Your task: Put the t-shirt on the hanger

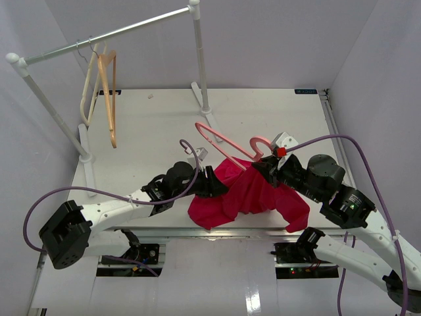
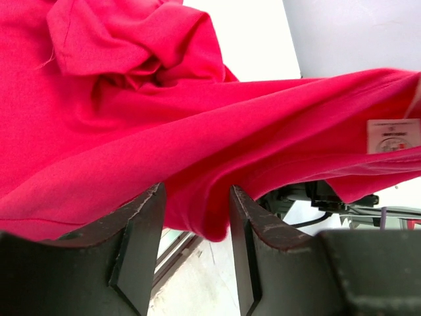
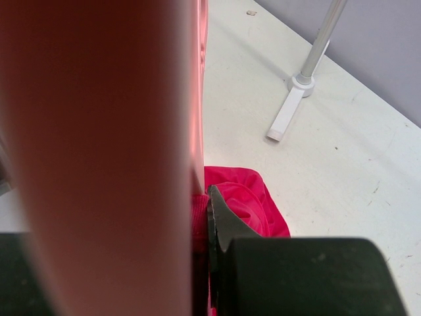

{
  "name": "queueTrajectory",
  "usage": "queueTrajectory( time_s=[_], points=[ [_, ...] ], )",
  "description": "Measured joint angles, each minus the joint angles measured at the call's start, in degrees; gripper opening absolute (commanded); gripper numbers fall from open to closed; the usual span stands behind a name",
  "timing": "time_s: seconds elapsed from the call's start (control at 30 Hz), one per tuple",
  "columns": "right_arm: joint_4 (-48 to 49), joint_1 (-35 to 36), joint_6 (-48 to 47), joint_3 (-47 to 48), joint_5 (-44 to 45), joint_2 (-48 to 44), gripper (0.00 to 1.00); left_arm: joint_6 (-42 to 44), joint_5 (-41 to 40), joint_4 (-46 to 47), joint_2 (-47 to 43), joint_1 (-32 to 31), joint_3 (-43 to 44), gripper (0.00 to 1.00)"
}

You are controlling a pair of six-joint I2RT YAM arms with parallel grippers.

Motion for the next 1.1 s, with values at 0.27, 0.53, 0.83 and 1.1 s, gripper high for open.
queueTrajectory(
  time_s=[0.27, 0.53, 0.83, 1.1],
  points=[
    [0.0, 0.0, 0.0, 0.0, 0.0, 0.6, 0.08, 0.1, 1.1, 0.7, 1.7, 0.0, -0.8, 0.02],
    [-0.3, 0.0, 0.4, 0.0, -0.1, 0.8, 0.08, 4.6, 0.0, -9.3, 3.2, 4.3, 8.3, 0.00],
    [-1.5, 0.0, 2.6, -1.7, -1.3, -2.7, 0.08, 9.6, 5.3, -19.9, 3.6, 26.0, 26.2, 0.00],
    [-2.2, 0.0, 3.8, -2.7, -1.4, -2.8, 0.08, 11.6, 11.5, -26.1, 5.1, 30.0, 33.1, 0.00]
  ],
)
